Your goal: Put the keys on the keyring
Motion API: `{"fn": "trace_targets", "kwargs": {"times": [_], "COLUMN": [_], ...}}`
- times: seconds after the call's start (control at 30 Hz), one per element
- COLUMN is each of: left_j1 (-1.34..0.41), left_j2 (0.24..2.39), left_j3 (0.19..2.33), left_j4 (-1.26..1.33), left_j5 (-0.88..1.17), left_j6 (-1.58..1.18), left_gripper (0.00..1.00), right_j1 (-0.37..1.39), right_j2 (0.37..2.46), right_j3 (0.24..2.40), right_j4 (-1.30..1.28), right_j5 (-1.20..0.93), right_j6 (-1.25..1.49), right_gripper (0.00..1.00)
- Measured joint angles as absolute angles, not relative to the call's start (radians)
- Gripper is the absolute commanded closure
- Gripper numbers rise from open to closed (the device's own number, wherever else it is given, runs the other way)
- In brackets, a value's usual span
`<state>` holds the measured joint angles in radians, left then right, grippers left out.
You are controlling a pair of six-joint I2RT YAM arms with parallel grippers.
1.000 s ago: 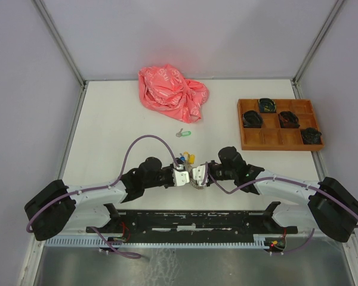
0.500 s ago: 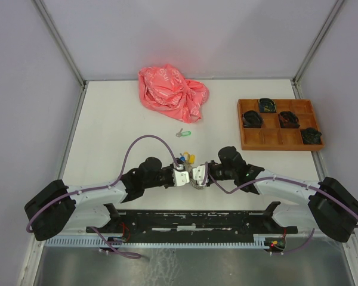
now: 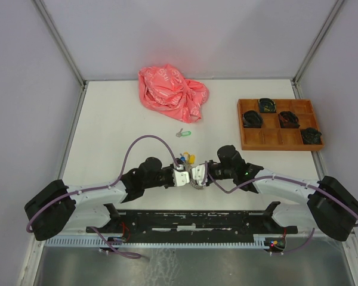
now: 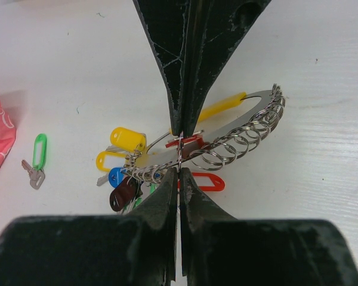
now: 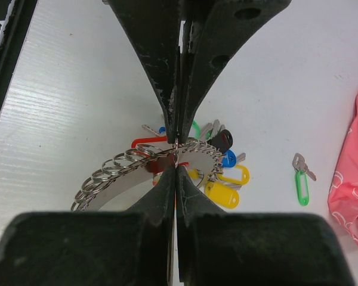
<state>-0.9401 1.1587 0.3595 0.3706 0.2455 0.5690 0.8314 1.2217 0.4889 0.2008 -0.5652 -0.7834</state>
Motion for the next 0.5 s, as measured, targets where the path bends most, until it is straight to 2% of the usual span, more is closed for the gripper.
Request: {"fn": "trace_targets", "kwargs": {"times": [0.5], "left_j1": [-0.940], "left_j2": [1.159], "left_j3": [0.360], "left_j4": [0.373], "left_j5": [0.245], "left_j6": [0.569], "left_gripper": [0.97], "right_j1": [0.831], "right_j2": [1.179], "right_j3": [0.488], "right_j4": [0.155], "right_j5": [-0.523], "right_j6": [-0.784], "right_gripper": [0.99]}}
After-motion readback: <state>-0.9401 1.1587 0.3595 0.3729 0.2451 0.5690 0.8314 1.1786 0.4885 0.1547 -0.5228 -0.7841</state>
